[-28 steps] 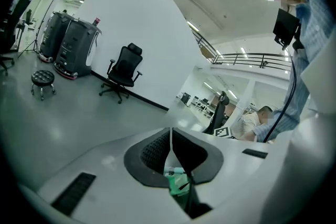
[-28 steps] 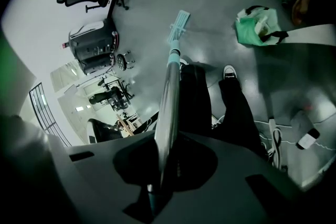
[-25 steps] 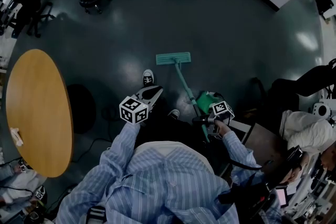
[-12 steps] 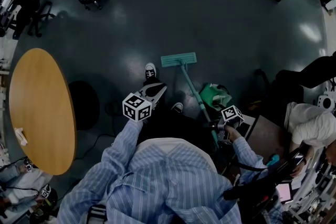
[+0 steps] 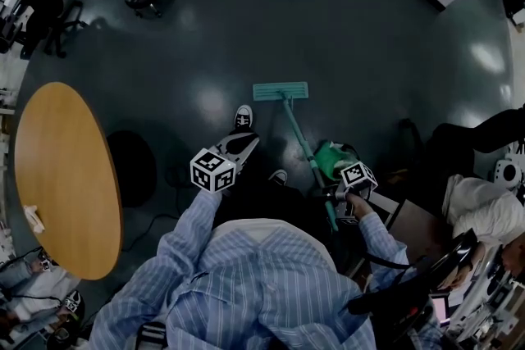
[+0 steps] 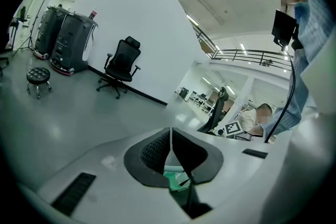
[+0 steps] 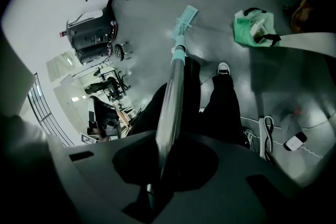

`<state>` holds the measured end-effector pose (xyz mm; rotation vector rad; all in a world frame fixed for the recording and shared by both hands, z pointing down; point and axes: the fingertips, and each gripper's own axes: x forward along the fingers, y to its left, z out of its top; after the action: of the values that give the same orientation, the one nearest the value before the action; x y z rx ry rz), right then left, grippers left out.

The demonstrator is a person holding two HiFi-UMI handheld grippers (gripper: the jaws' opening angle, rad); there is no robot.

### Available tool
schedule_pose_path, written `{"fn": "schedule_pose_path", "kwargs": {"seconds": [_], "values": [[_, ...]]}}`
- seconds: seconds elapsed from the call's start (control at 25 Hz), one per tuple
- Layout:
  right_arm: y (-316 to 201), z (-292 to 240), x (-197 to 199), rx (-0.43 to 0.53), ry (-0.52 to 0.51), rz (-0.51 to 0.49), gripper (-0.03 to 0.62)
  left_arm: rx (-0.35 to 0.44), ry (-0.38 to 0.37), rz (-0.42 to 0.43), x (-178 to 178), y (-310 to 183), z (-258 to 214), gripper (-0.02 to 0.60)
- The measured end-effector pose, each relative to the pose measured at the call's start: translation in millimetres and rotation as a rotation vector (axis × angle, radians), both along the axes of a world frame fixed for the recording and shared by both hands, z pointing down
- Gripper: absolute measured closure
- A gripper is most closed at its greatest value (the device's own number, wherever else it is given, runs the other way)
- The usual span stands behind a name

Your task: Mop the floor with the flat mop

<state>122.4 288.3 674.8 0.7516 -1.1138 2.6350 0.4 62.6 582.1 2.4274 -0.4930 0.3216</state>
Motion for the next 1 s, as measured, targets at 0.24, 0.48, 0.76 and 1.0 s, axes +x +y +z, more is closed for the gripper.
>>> {"fn": "schedule_pose_path", "kwargs": {"seconds": [0.24, 0.48, 0.76, 1.0], "values": [[-88, 11, 1, 0.011, 0.013, -0.009, 0.542, -0.023, -0.018, -0.011, -7, -59, 6, 0.566], [-199, 19, 2, 0.026, 0.020, -0.001, 0.542, -0.031, -0.029, -0.018, -13, -138, 10, 0.566], [-351, 31, 11, 0.047, 0.063, -0.004, 0.542, -0.024, -0.004, -0.036, -17, -246, 6, 0.566], [-493, 52, 17, 0.073, 0.079, -0.006, 0.542, -0.016, 0.008, -0.029, -17, -333, 14, 0.566]]}}
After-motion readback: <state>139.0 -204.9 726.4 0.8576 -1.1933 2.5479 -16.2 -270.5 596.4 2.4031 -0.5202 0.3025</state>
